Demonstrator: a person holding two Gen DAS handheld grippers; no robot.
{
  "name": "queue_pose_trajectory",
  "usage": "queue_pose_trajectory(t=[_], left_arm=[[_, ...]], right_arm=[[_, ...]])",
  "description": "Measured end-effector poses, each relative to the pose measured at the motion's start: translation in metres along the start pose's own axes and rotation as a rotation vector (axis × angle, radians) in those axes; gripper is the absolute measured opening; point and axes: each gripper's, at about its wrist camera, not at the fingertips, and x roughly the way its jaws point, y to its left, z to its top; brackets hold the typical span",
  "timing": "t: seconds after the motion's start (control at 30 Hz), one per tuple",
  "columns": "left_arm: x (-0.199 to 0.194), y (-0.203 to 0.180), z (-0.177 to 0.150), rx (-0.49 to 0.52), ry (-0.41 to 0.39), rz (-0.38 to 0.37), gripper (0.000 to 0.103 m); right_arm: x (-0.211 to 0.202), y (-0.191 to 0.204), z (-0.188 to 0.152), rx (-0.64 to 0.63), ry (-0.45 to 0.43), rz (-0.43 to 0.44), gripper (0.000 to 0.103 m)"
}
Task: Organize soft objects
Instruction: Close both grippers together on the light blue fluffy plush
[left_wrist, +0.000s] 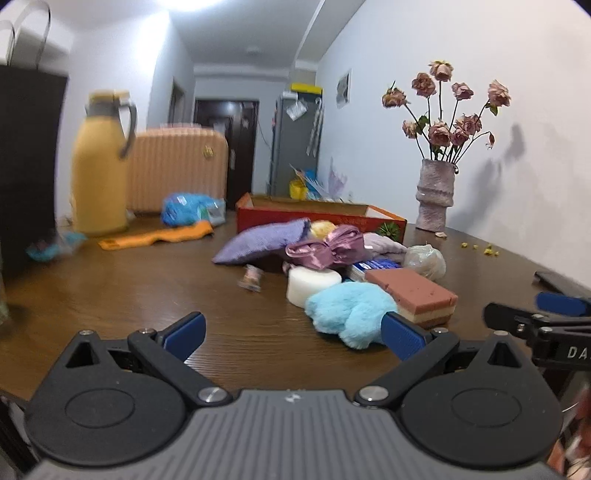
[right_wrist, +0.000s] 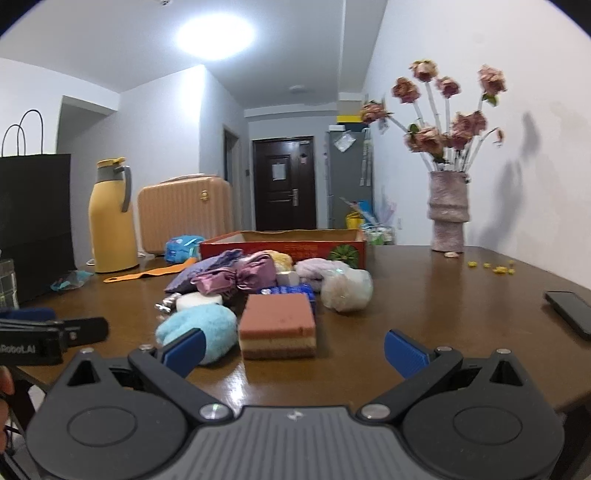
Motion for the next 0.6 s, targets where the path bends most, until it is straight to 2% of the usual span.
queue_pose_trajectory(t=[0.07,0.13,0.17,0.2,0.27,0.3,0.37,0.43,0.53,0.6], left_arm=[[0.013,0.004,0.005,-0.029,0.03,-0.019,0.103],[0.022,0.005,0.009,-0.043,0.021,-0.033,0.103],[0.028,0.004,0.011,-0.041,0.019,-0.043,0.099],[0.034,0.005,0.014,-0.044,0.019,-0.051,0.096],[0.047,0.008,0.019,-0.07,0.042,-0.075,0.08],[0.055,0.011,0.022,-0.09,0.066,-0.097,0.074],[0.073,0.018,0.026,-0.142,0.141,-0.152,0.053],[0.088,0.024,0.026,-0.195,0.206,-0.186,0.04],[0.102,0.029,0.023,-0.229,0.255,-0.225,0.039],[0.106,0.032,0.02,-0.248,0.262,-0.261,0.034]], right_arm=[[0.014,-0.001,0.007,0.012,0.018,0.043,0.103],[0.028,-0.001,0.015,0.03,0.049,0.1,0.101],[0.036,-0.002,0.019,0.056,0.072,0.141,0.088],[0.043,-0.002,0.023,0.089,0.083,0.183,0.068],[0.06,0.002,0.03,0.129,0.121,0.251,0.05],[0.067,0.006,0.032,0.128,0.139,0.274,0.046],[0.081,0.018,0.032,0.12,0.158,0.308,0.044],[0.094,0.027,0.029,0.116,0.201,0.285,0.044],[0.105,0.027,0.022,0.17,0.275,0.25,0.044],[0.103,0.025,0.017,0.204,0.287,0.254,0.045]])
